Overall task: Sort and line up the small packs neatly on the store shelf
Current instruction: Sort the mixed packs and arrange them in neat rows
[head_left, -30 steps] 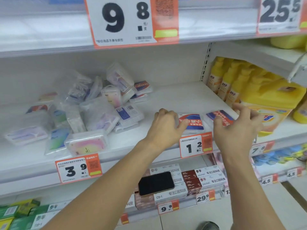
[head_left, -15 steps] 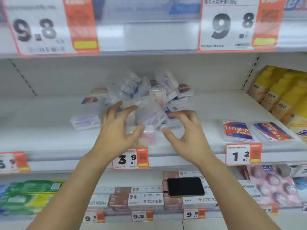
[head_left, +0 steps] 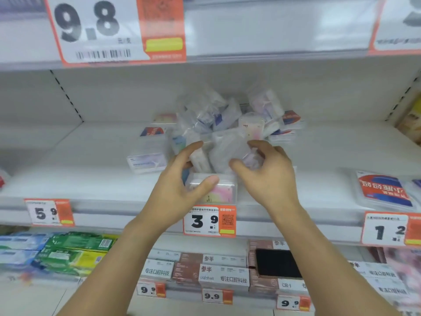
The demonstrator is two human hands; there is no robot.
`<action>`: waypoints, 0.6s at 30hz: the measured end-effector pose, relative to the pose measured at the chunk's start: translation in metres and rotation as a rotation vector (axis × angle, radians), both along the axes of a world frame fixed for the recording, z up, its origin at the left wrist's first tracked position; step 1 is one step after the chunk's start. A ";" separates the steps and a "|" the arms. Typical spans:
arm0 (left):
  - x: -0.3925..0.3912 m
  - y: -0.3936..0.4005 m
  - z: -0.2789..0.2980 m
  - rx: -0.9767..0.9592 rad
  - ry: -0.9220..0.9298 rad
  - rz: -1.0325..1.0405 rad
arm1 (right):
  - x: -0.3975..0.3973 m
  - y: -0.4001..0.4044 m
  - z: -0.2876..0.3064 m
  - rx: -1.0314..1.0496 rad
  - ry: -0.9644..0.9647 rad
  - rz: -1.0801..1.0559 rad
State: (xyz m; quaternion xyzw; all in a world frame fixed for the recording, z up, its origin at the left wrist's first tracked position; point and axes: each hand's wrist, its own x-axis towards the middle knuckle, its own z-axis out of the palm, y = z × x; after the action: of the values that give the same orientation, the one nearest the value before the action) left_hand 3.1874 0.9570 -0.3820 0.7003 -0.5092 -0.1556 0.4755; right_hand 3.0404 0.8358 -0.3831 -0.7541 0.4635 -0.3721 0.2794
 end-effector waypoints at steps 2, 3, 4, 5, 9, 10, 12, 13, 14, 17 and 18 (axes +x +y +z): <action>0.001 0.001 0.001 0.002 0.028 -0.030 | -0.006 0.000 0.004 0.066 -0.141 -0.037; 0.002 0.002 0.002 0.008 0.030 -0.045 | -0.009 0.000 0.005 0.082 -0.216 -0.069; 0.003 0.002 0.002 0.013 0.028 -0.055 | -0.011 0.000 0.006 0.104 -0.301 -0.095; 0.003 0.002 0.001 0.009 0.034 -0.060 | -0.013 0.000 0.008 0.144 -0.396 -0.102; 0.011 -0.005 -0.005 -0.148 0.072 0.088 | -0.015 0.006 0.020 0.582 -0.917 0.046; 0.015 -0.006 -0.004 -0.194 0.047 0.154 | -0.015 0.008 0.022 0.664 -0.982 0.088; 0.029 -0.006 0.000 -0.247 -0.094 0.288 | -0.015 0.011 0.022 0.672 -0.980 0.153; 0.038 -0.006 0.001 -0.245 -0.199 0.346 | -0.015 0.012 0.021 0.633 -0.957 0.172; 0.049 -0.006 0.000 -0.212 -0.304 0.395 | -0.015 0.013 0.020 0.592 -0.933 0.183; 0.078 -0.003 -0.010 0.019 -0.522 0.477 | -0.015 0.018 0.013 0.467 -0.841 0.179; 0.085 -0.002 -0.013 0.082 -0.511 0.465 | -0.014 0.022 0.013 0.411 -0.802 0.177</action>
State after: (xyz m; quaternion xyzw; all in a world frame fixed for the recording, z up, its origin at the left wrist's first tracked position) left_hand 3.2727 0.9555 -0.3954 0.8323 -0.4321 0.1169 0.3270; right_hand 3.0264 0.8575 -0.3702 -0.5163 0.3167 -0.5096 0.6112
